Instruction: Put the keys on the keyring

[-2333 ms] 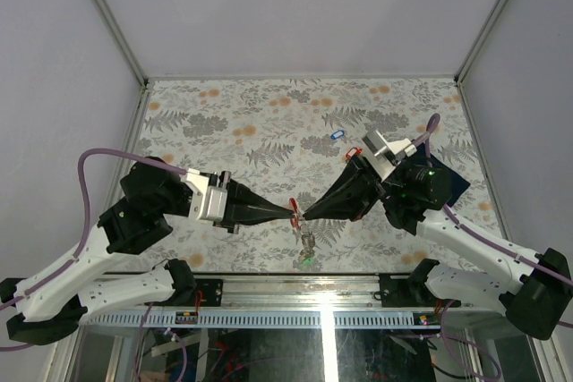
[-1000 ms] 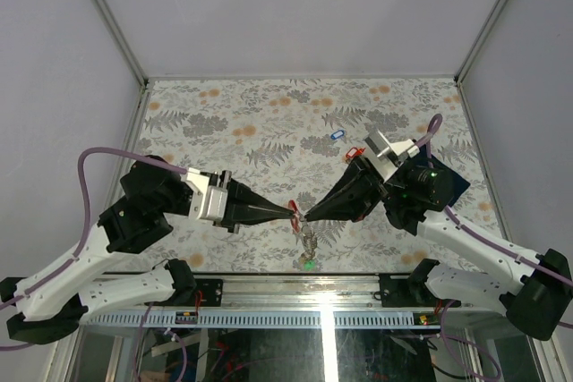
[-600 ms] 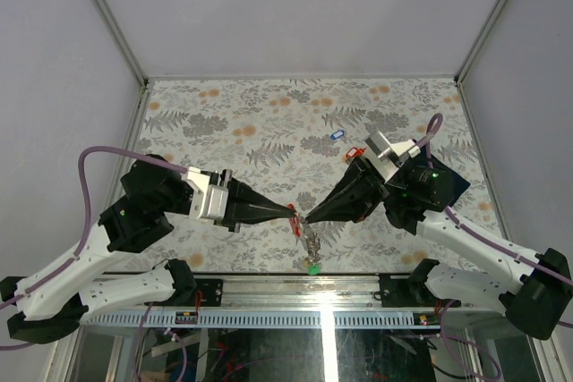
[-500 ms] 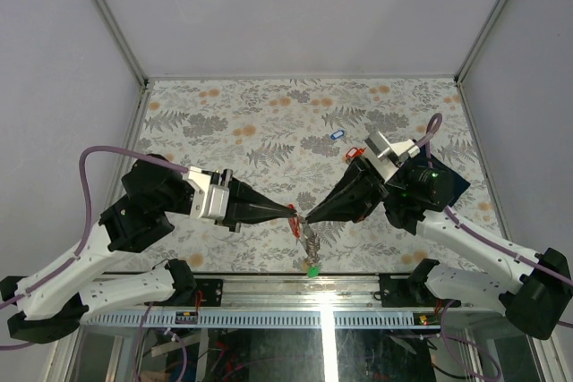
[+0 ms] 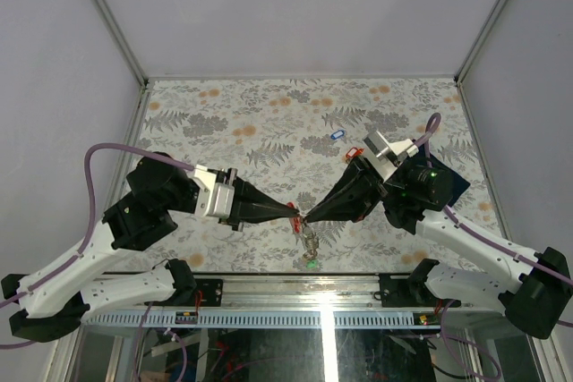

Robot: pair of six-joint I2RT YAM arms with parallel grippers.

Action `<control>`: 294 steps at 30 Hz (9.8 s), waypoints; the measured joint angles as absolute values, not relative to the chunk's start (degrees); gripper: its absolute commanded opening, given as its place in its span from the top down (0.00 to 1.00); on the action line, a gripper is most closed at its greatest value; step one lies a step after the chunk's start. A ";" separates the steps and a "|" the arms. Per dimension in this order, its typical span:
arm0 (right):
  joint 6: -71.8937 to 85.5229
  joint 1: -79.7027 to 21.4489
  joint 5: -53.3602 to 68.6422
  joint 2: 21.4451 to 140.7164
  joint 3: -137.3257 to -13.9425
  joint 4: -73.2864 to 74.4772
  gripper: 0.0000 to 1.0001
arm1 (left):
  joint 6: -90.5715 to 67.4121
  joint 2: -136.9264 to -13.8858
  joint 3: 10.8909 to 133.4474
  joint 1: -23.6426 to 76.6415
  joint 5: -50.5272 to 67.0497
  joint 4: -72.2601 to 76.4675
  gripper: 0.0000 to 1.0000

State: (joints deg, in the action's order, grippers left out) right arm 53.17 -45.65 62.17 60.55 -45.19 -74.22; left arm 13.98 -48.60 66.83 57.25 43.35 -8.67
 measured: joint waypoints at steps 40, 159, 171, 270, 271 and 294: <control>53.19 -45.65 61.12 60.49 -45.19 -74.54 1.00 | 14.00 -49.54 68.29 57.19 47.92 -10.17 1.00; 49.36 -44.45 40.53 51.79 -39.48 -64.99 1.00 | 15.38 -51.66 68.79 56.84 42.63 -9.82 0.98; 49.47 -44.16 38.61 51.77 -38.98 -65.01 1.00 | 15.70 -52.93 68.79 56.84 41.54 -9.89 0.71; 15.75 -43.44 37.87 40.51 -46.81 -27.62 0.62 | -1.37 -50.43 61.67 57.56 26.02 2.35 1.00; 13.72 -43.44 38.52 40.60 -48.80 -23.79 0.61 | -0.67 -50.50 62.81 57.58 25.93 0.49 1.00; -3.55 -43.44 45.15 47.99 -61.41 11.33 0.57 | 10.94 -70.98 98.08 59.09 23.24 -52.62 1.00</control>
